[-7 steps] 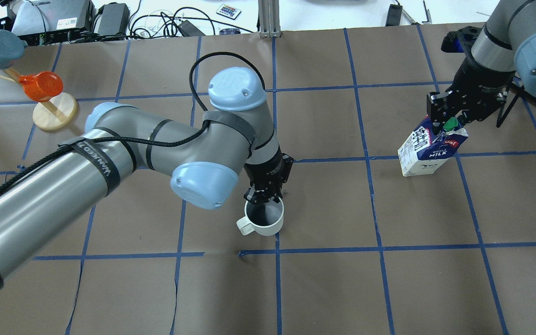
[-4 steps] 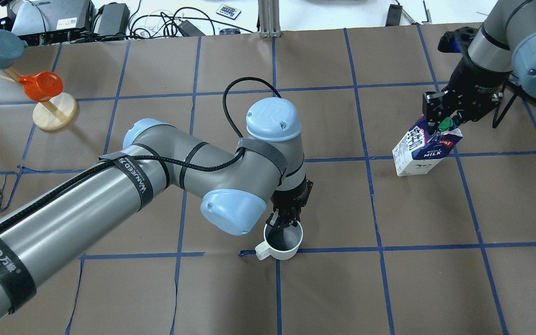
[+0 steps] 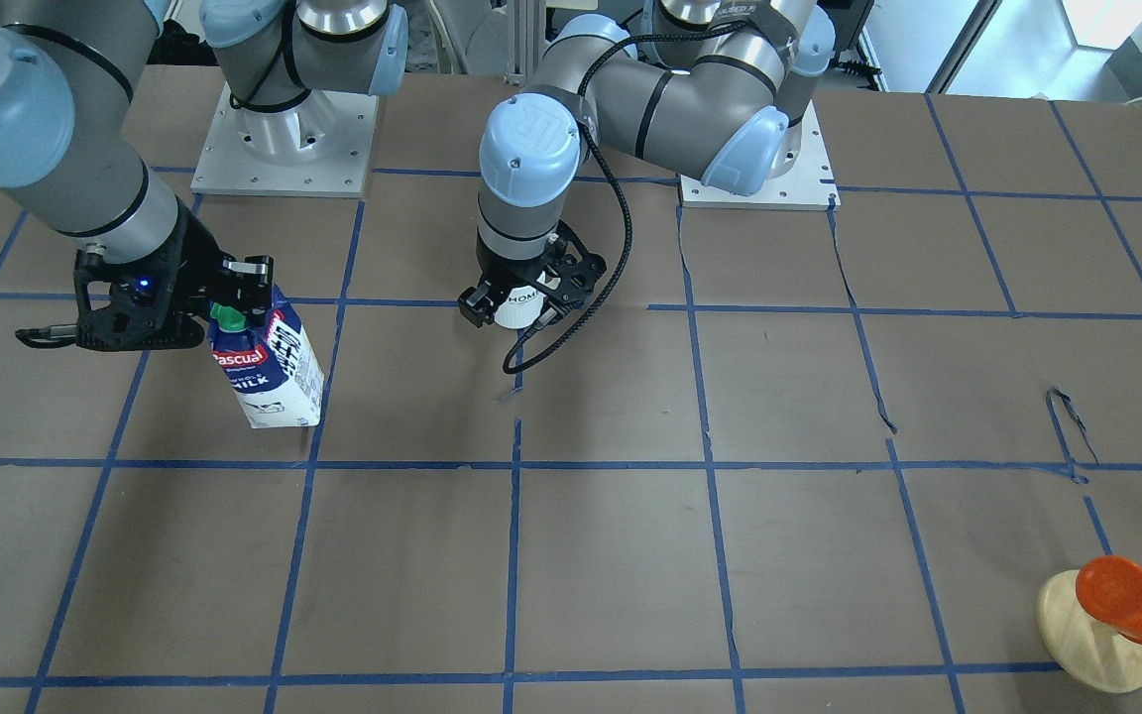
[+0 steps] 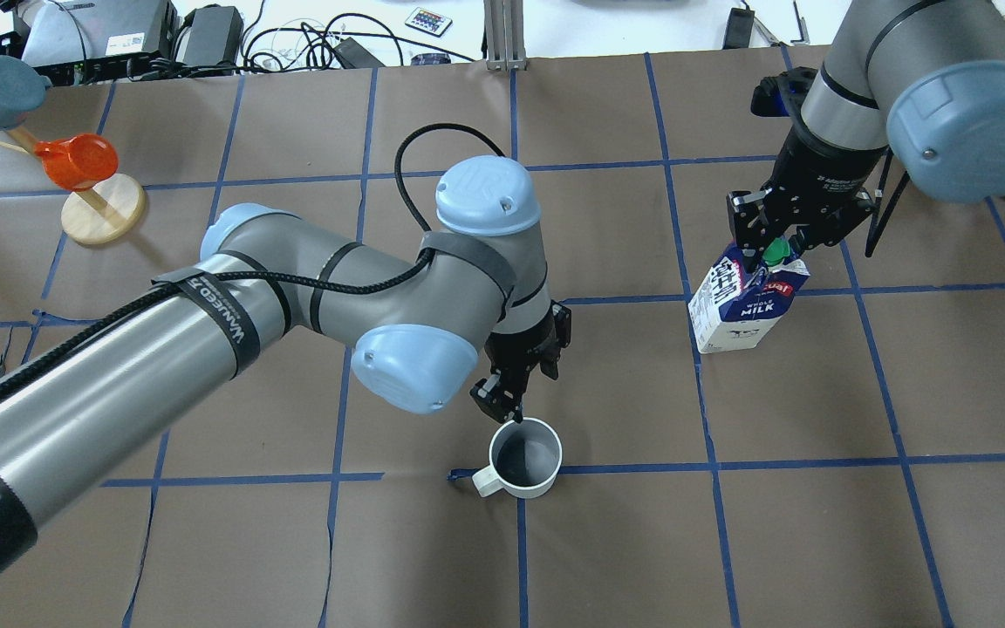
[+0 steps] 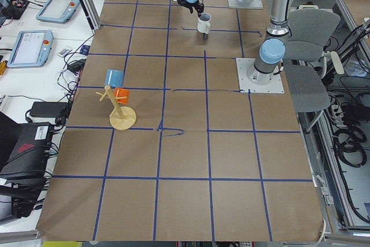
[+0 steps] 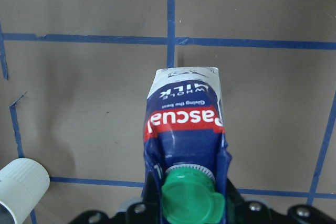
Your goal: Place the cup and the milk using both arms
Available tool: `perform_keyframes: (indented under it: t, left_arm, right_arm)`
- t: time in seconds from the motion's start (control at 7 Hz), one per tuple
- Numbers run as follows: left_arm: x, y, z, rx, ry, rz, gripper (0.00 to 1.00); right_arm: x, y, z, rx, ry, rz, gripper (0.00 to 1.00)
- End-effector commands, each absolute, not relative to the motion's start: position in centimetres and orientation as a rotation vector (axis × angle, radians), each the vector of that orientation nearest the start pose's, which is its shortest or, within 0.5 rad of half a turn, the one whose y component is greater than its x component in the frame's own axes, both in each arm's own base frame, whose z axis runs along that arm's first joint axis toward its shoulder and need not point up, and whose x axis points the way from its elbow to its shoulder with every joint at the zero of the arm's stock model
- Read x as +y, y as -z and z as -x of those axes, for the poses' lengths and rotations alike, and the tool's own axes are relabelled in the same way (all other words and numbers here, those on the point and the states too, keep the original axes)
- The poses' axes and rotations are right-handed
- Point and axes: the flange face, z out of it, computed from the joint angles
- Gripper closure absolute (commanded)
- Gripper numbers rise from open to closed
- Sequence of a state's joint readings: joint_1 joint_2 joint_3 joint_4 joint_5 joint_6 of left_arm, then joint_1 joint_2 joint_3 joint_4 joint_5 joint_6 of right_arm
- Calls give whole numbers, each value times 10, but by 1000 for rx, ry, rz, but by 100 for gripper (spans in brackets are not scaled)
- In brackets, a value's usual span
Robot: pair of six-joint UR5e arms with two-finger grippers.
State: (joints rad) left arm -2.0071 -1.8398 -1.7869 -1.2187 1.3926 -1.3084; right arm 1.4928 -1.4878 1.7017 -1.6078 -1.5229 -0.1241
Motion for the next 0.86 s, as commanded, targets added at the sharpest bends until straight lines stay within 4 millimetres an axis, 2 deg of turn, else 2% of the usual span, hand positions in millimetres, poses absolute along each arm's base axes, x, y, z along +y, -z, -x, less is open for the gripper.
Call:
perform_keyframes:
  t: [0.0,0.14,0.29,0.43,0.57,0.71]
  left_arm:
    - [-490,-317,301,3013,-306,1096,0]
    - [-493,-356,280,3130,-198,835,0]
    - [-491,-390,253,3163,-94,436,0]
    - [-488,-410,224,3160,-83,266,0]
    - [-487,-432,185,3176,-57,110,0]
    - [-483,-449,148,3182,-55,-5,0]
  right_arm:
    - [-479,-396,-159,3080,-320,23,86]
    - [-467,-392,-196,3068,-338,-27,86]
    - [-456,-394,-219,3066,-344,-116,86]
    - [-446,-392,-235,3073,-353,-85,87]
    - [-429,-382,-262,3036,-392,-201,87]
    - [-419,-374,-276,3039,-411,-209,88]
